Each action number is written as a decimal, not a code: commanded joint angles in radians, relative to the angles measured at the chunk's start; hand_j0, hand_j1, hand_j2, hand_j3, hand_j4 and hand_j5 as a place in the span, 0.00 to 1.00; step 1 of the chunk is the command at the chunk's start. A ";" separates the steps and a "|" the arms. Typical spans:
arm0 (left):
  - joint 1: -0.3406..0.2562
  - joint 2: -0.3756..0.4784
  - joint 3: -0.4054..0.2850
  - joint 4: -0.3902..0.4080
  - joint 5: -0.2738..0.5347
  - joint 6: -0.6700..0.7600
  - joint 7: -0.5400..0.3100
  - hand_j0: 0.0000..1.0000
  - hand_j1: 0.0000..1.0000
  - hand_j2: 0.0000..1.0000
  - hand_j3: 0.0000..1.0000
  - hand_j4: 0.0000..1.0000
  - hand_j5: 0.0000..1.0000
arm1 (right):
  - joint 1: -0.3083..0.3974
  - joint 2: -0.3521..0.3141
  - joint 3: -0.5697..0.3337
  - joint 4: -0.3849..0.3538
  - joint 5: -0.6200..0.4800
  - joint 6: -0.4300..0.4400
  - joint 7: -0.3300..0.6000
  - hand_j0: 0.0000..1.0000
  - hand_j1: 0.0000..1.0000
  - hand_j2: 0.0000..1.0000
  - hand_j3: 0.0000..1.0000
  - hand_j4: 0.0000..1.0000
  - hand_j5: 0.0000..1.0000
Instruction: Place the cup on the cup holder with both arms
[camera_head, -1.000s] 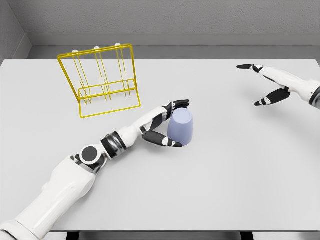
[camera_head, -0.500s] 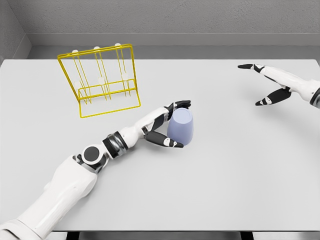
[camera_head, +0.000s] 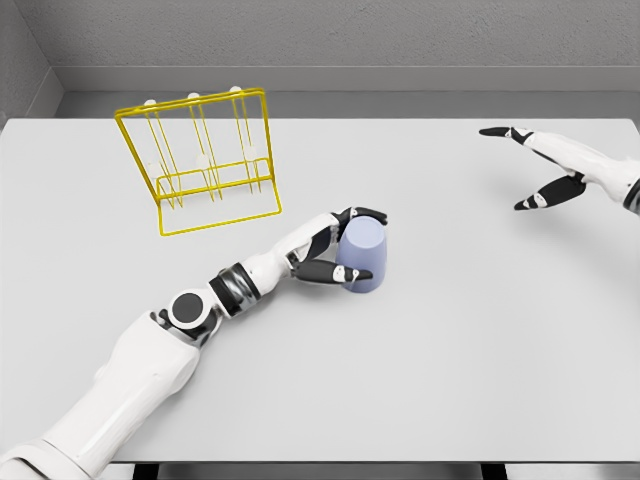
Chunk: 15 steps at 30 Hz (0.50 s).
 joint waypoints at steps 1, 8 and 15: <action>0.000 -0.001 0.001 -0.001 0.005 -0.001 -0.001 0.62 0.62 0.62 0.62 0.62 0.62 | 0.000 -0.001 -0.002 -0.001 -0.007 0.002 0.000 1.00 1.00 1.00 1.00 1.00 1.00; 0.002 0.004 0.002 -0.004 0.015 -0.001 -0.002 0.48 0.48 0.48 0.48 0.48 0.48 | 0.000 0.001 -0.002 0.001 -0.009 0.002 0.000 1.00 1.00 1.00 1.00 1.00 1.00; 0.017 0.022 0.004 -0.090 0.025 0.003 -0.001 0.44 0.44 0.44 0.44 0.44 0.44 | -0.002 0.001 -0.002 0.001 -0.009 0.002 0.000 1.00 1.00 1.00 1.00 1.00 1.00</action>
